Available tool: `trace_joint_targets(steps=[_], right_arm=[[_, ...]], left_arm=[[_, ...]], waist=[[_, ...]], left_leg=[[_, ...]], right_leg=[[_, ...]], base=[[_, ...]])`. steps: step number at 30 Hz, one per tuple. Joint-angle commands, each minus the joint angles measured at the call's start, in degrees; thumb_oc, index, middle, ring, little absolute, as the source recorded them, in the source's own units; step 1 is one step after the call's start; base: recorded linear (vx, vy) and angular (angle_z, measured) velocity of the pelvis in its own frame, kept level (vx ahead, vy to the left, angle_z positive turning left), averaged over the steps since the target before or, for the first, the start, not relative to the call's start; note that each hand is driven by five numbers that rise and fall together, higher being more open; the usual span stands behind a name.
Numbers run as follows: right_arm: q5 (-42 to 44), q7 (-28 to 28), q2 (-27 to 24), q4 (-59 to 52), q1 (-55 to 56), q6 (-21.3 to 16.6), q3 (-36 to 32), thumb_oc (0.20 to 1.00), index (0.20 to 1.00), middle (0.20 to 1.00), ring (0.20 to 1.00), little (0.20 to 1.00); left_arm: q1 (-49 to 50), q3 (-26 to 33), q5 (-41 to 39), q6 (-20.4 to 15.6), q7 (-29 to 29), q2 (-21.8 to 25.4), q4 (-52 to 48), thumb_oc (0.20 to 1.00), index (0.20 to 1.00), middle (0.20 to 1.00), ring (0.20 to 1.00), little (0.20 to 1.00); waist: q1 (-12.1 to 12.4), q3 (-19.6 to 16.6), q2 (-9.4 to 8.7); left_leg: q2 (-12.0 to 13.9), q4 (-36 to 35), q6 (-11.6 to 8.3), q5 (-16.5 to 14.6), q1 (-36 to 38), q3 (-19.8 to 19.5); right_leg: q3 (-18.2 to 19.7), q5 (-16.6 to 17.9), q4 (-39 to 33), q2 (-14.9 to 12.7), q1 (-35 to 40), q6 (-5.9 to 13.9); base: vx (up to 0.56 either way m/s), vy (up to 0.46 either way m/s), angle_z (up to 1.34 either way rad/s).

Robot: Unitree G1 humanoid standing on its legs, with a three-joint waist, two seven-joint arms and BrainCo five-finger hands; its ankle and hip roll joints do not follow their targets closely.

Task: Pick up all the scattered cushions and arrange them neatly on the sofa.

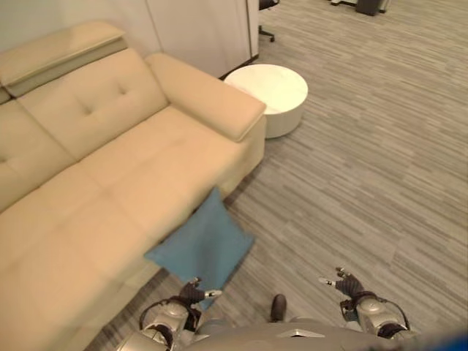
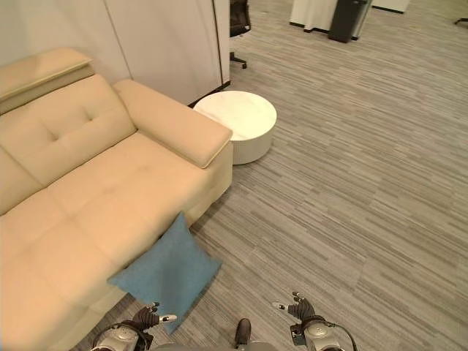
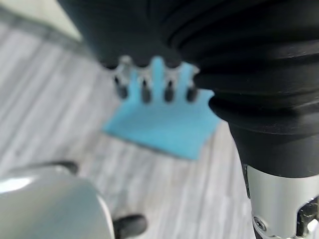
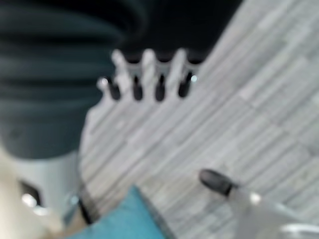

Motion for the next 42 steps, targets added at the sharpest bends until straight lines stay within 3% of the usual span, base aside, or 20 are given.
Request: trace_joint_targets(steps=[1, 2, 3, 5, 11, 15, 17, 20, 22, 24, 26, 29, 36, 40, 42], right_arm=[[-0.39, -0.9, -1.4, -0.29, -0.11, -1.31, -0.57, 1.0, 1.0, 1.0, 1.0, 1.0], [-1.09, -1.2, -1.38, -0.94, -0.07, -1.45, -0.14, 1.0, 1.0, 1.0, 1.0, 1.0], [-1.3, -1.36, -1.41, -1.84, -0.47, -1.48, 0.38, 1.0, 1.0, 1.0, 1.0, 1.0], [-2.07, -1.29, -0.89, -2.3, -0.54, -1.51, 0.82, 1.0, 1.0, 1.0, 1.0, 1.0], [-2.9, -0.67, 0.06, -3.03, -0.76, -1.78, 1.89, 1.0, 1.0, 1.0, 1.0, 1.0], [-3.5, -0.35, 0.47, -3.22, -1.62, -1.72, 2.25, 1.0, 1.0, 1.0, 1.0, 1.0], [-3.13, -0.29, 0.67, -3.43, -1.99, -1.66, 2.18, 1.0, 1.0, 1.0, 1.0, 1.0], [-2.54, 0.1, 0.3, -3.72, -2.12, -1.69, 2.48, 1.0, 1.0, 1.0, 1.0, 1.0], [-2.37, 0.1, 0.21, -3.88, -2.13, -1.67, 2.53, 1.0, 1.0, 1.0, 1.0, 1.0], [-1.83, 0.38, 0.13, -4.71, -2.36, -1.92, 3.03, 1.0, 1.0, 1.0, 1.0, 1.0], [-1.57, 0.23, -0.17, -4.82, -2.17, -1.93, 3.01, 1.0, 1.0, 1.0, 1.0, 1.0], [-1.53, 0.26, -0.33, -5.57, -1.68, -1.97, 2.91, 1.0, 1.0, 1.0, 1.0, 1.0], [-0.58, -0.19, -1.44, -9.5, -0.77, -3.07, 3.16, 1.0, 1.0, 1.0, 1.0, 1.0], [0.51, -1.07, -2.37, -11.89, -0.64, -3.62, 2.86, 1.0, 1.0, 1.0, 1.0, 1.0], [1.35, -1.64, -3.08, -12.54, -1.31, -3.77, 2.81, 1.0, 1.0, 1.0, 1.0, 1.0]], left_arm=[[-0.61, -1.51, 0.88, -0.2, -0.13, -0.09, -0.13, 1.0, 1.0, 1.0, 1.0, 1.0], [-0.89, -1.31, 0.95, -0.15, -0.07, -0.01, -0.24, 1.0, 1.0, 1.0, 1.0, 1.0], [-1.17, -0.97, 0.63, -0.08, 0.01, 0.18, -0.38, 1.0, 1.0, 1.0, 1.0, 1.0], [-0.93, -0.37, 0.72, -0.11, -0.07, 0.42, -0.01, 1.0, 1.0, 1.0, 1.0, 1.0], [1.49, 1.38, 0.68, -0.11, -0.39, 0.88, 0.88, 1.0, 1.0, 1.0, 1.0, 1.0], [1.82, 1.78, 0.39, -0.12, -0.62, 1.17, 0.86, 1.0, 1.0, 1.0, 1.0, 1.0], [1.35, 1.18, 0.71, -0.11, -0.82, 1.53, 0.91, 1.0, 1.0, 1.0, 1.0, 1.0], [0.9, 0.33, 0.52, -0.61, -0.86, 1.73, 0.66, 1.0, 1.0, 1.0, 1.0, 1.0], [0.77, 0.18, 0.37, -0.63, -0.95, 1.73, 0.58, 1.0, 1.0, 1.0, 1.0, 1.0], [0.22, -0.24, 0.06, -1.04, -0.8, 1.9, 0.86, 1.0, 1.0, 1.0, 1.0, 1.0], [0.04, 0.09, -0.9, -1.14, -0.61, 2.0, 0.87, 1.0, 1.0, 1.0, 1.0, 1.0], [-0.12, 0.7, -1.72, -1.28, -0.45, 2.36, 1.28, 1.0, 1.0, 1.0, 1.0, 1.0], [0.07, 1.62, -4.51, -1.85, 0.81, 2.22, -0.09, 1.0, 1.0, 1.0, 1.0, 1.0], [-2.0, 1.13, -7.08, -2.64, 2.0, 1.97, -2.94, 1.0, 1.0, 1.0, 1.0, 1.0], [-4.42, 0.2, -9.05, -3.33, 2.84, 2.07, -6.07, 1.0, 1.0, 1.0, 1.0, 1.0]], waist=[[-0.73, 0.31, -0.1], [-1.17, 0.29, -0.1], [-1.1, 0.94, -0.46], [-0.91, 0.77, -0.42], [0.95, -0.12, -0.27], [2.31, 0.07, 0.76], [1.03, 0.72, 1.07], [-0.48, 0.5, 1.45], [-0.52, 0.67, 1.53], [-2.49, 1.39, 1.97], [-2.88, 1.81, 1.69], [-3.03, 2.29, 1.12], [-1.95, 2.51, 0.7], [-2.78, 4.09, 0.66], [-3.71, 5.72, 0.58]], left_leg=[[0.12, -12.39, 3.34, 4.91, -3.67, 11.73], [0.85, -14.47, 3.24, 7.76, -5.89, 16.01], [1.18, -13.27, 3.07, 8.64, -7.74, 18.35], [1.32, -14.48, 3.13, 8.33, -6.43, 19.57], [-0.34, -17.81, 4.73, 7.1, -3.42, 17.45], [-1.69, -20.13, 6.36, 7.29, -2.02, 14.63], [-2.33, -20.24, 6.88, 7.34, -1.7, 11.94], [-3.23, -20.59, 7.03, 7.08, -0.92, 8.02], [-3.33, -20.63, 6.95, 7.01, -0.73, 7.22], [-4.32, -20.31, 6.85, 6.52, 0.04, 2.84], [-5.19, -19.84, 6.62, 6.22, 0.21, 0.16], [-5.85, -19.43, 5.93, 6.12, 0.33, -2.86], [-4.47, -18.88, 3.77, 7.11, -3.09, -4.46], [-3.4, -17.0, 2.96, 7.78, -6.99, -2.43], [-2.0, -14.96, 2.83, 8.15, -9.98, 2.87]], right_leg=[[0.83, -4.7, 6.93, -2.38, 0.95, 9.18], [-2.18, -4.79, 5.89, -2.45, 1.48, 9.41], [-3.33, -4.97, 5.98, -2.53, 1.72, 9.29], [-4.81, -5.74, 6.58, -2.56, 2.19, 9.27], [-5.03, -6.66, 8.89, -3.66, 3.2, 10.31], [-4.48, -5.72, 17.4, -6.22, 0.41, 11.56], [0.41, -5.21, 21.77, -5.4, -1.97, 12.13], [10.7, -6.35, 18.95, -1.56, -4.02, 11.06], [11.84, -5.9, 17.66, -1.74, -4.53, 11.02], [19.39, -3.59, 15.17, -0.42, -8.1, 11.18], [22.27, -2.61, 14.05, -0.05, -8.65, 11.52], [20.62, -2.35, 12.72, -0.58, -8.14, 11.55], [15.33, -3.55, 9.51, -1.19, -6.09, 10.41], [11.4, -4.55, 9.97, -1.73, -6.74, 9.77], [9.29, -4.82, 10.69, -2.2, -8.22, 9.32]], base=[[0.0, -0.072, 2.03], [0.01, -0.058, 2.24], [0.05, -0.032, 1.94], [0.09, 0.032, 0.59], [0.13, 0.123, 0.12], [0.08, 0.157, 0.07], [0.09, 0.11, 0.26], [0.12, 0.046, 0.71], [0.1, -0.01, 0.76], [0.16, -0.024, 0.34], [0.09, -0.036, 0.84], [0.06, -0.081, 1.13], [0.0, -0.142, 0.59], [-0.08, -0.123, 0.73], [-0.13, -0.095, 0.67]])
